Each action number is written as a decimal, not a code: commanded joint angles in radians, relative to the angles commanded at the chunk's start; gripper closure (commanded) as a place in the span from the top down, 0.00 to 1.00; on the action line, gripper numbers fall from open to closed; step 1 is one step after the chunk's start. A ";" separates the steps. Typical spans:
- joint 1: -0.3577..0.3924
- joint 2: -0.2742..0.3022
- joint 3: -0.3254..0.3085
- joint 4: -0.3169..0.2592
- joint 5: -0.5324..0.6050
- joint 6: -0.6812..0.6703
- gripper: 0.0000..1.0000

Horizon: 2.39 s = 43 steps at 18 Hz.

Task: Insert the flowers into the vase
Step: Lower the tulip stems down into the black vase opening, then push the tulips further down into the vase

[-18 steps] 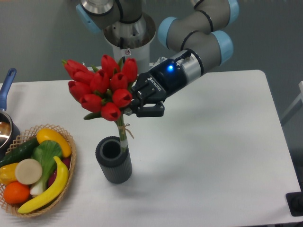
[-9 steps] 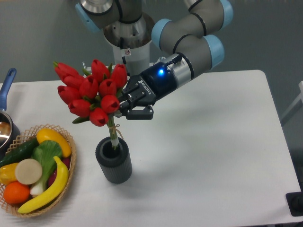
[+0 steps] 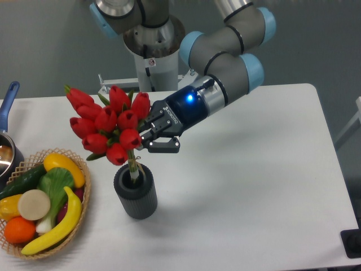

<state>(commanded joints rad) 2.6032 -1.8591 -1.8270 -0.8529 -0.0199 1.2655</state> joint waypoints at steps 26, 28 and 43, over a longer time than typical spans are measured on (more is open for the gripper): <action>-0.023 -0.109 -0.072 0.006 0.052 0.097 0.09; -0.023 -0.112 -0.080 0.008 0.052 0.097 0.09; -0.020 -0.120 -0.121 0.009 0.058 0.126 0.12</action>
<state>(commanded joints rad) 2.5832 -1.9788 -1.9481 -0.8437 0.0383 1.3913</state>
